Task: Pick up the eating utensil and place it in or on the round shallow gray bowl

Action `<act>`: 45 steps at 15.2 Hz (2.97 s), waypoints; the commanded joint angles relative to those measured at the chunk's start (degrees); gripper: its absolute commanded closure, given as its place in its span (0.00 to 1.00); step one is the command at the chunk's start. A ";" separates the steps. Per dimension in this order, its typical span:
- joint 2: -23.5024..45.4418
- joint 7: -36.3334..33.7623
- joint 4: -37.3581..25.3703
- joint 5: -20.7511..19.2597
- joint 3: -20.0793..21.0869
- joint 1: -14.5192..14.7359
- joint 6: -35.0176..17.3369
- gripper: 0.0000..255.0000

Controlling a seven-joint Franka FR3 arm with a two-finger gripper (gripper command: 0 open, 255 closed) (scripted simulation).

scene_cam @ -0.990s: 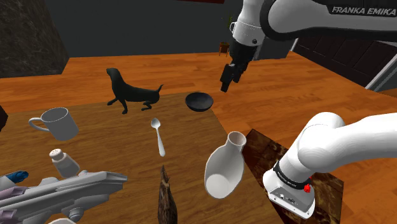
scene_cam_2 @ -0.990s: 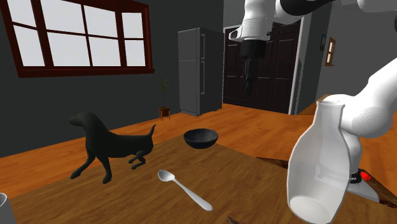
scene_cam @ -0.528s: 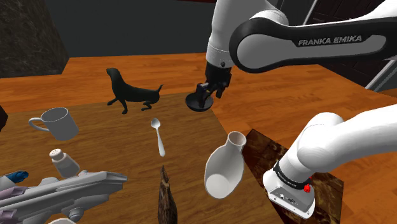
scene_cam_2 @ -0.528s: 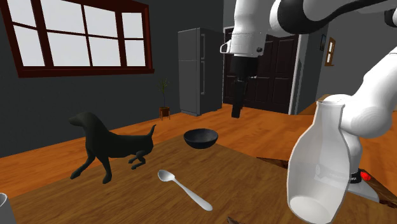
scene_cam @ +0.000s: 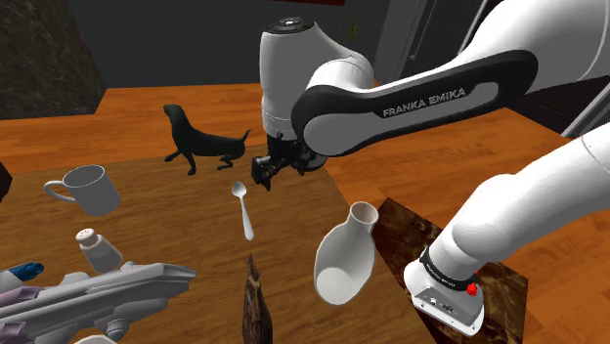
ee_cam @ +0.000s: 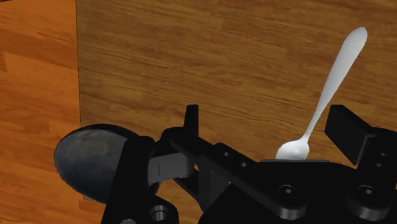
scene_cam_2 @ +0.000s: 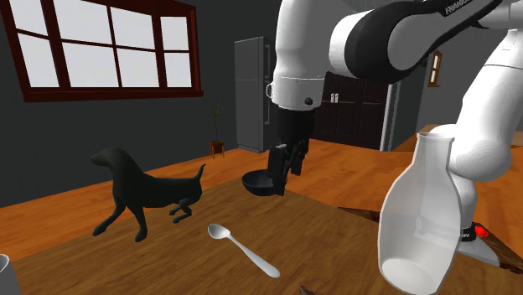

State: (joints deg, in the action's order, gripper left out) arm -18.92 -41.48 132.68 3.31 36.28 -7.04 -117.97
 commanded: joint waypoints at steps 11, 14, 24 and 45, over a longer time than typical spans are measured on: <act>32.78 -36.65 -18.68 -26.68 8.39 0.62 0.87 0.00; 33.90 -37.45 -17.55 -27.93 7.79 0.76 -0.96 0.00; 35.37 -38.48 -16.36 -29.57 7.01 0.97 -3.06 0.00; 30.61 -34.42 -19.24 -24.75 8.74 -0.51 2.51 1.00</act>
State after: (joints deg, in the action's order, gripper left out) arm 12.20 -76.27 113.61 -21.93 44.87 -7.41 -115.95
